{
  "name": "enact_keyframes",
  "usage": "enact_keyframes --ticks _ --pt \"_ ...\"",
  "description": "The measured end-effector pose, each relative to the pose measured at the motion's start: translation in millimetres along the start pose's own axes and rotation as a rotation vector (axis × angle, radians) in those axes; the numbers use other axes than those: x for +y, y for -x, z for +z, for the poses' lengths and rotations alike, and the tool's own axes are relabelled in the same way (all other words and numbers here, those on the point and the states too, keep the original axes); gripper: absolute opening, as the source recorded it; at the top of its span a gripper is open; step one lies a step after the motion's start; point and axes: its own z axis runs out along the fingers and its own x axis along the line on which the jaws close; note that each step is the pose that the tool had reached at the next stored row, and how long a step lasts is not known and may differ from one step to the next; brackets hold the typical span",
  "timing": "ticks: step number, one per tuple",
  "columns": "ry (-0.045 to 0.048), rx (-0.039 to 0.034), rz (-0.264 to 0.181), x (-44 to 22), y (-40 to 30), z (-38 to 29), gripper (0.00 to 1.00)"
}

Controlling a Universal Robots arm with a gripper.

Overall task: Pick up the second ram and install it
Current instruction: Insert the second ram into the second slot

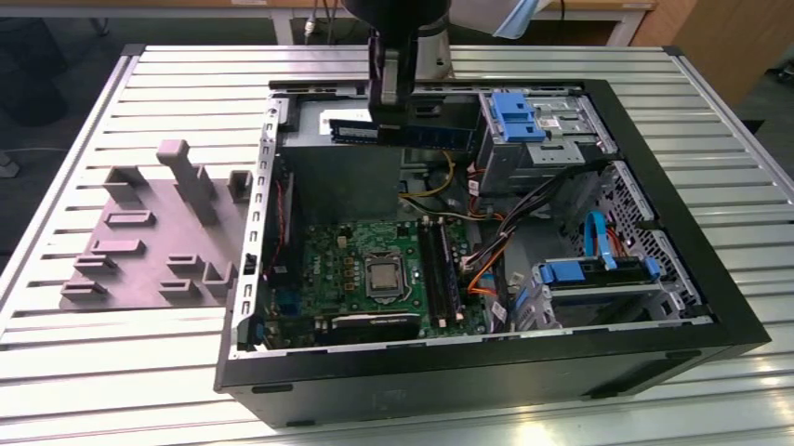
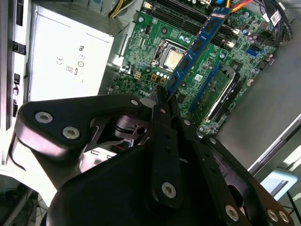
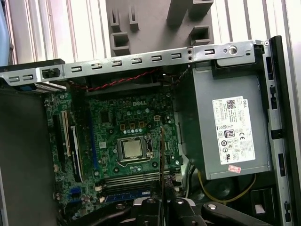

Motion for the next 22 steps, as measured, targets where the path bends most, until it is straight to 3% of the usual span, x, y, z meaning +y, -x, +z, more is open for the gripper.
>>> enact_keyframes --ticks 22 --pt "-0.0021 -0.0002 0.084 0.0 0.0 0.7 0.14"
